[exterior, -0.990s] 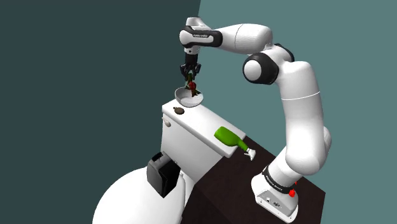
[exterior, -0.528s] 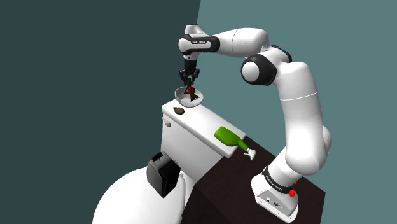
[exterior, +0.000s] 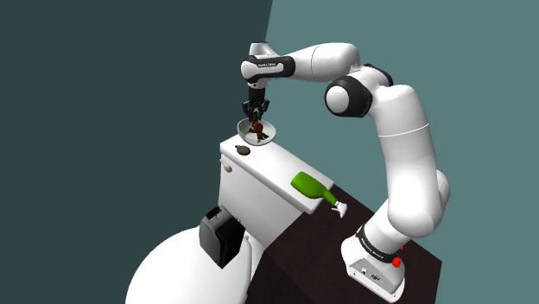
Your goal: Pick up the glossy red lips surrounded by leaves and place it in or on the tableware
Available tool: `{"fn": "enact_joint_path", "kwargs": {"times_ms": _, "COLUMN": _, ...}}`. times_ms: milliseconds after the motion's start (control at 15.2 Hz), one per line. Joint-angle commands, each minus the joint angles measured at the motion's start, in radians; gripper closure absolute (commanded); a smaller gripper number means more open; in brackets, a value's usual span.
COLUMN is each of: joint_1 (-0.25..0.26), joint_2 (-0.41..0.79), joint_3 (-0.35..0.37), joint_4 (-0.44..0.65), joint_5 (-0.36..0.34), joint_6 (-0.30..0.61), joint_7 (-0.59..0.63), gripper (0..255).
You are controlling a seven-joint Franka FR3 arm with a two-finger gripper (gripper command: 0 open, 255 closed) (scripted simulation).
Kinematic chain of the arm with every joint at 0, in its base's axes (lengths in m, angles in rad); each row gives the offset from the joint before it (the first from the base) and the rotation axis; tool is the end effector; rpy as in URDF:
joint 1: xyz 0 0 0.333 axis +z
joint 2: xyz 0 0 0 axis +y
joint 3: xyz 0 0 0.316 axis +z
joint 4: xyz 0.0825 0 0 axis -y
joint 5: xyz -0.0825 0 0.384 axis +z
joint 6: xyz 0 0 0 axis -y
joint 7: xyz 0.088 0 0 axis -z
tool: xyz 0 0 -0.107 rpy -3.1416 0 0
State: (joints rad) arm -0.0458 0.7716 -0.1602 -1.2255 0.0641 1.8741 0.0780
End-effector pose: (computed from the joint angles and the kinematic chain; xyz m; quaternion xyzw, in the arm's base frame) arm 0.7284 -0.1165 0.3058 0.9890 -0.1335 -0.0585 0.0232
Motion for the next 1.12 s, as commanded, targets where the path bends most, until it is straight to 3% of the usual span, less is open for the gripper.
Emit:
{"fn": "enact_joint_path", "kwargs": {"times_ms": 0, "joint_1": -0.001, "joint_2": 0.004, "joint_3": 0.0, "joint_4": -0.003, "joint_5": 0.0, "joint_6": 0.002, "joint_7": -0.001, "gripper": 255}}
{"fn": "enact_joint_path", "kwargs": {"times_ms": 330, "joint_1": -0.001, "joint_2": 0.004, "joint_3": 0.0, "joint_4": -0.003, "joint_5": 0.0, "joint_6": 0.002, "joint_7": -0.001, "gripper": 255}}
{"fn": "enact_joint_path", "kwargs": {"times_ms": 396, "joint_1": -0.001, "joint_2": 0.002, "joint_3": 0.0, "joint_4": -0.004, "joint_5": 0.0, "joint_6": 0.0, "joint_7": -0.001, "gripper": 0}}
{"fn": "enact_joint_path", "kwargs": {"times_ms": 726, "joint_1": -0.001, "joint_2": 0.004, "joint_3": 0.0, "joint_4": -0.003, "joint_5": 0.0, "joint_6": 0.002, "joint_7": -0.001, "gripper": 0}}
{"fn": "enact_joint_path", "kwargs": {"times_ms": 1056, "joint_1": -0.004, "joint_2": -0.005, "joint_3": -0.002, "joint_4": 0.111, "joint_5": -0.003, "joint_6": -0.12, "joint_7": 0.002, "gripper": 0}}
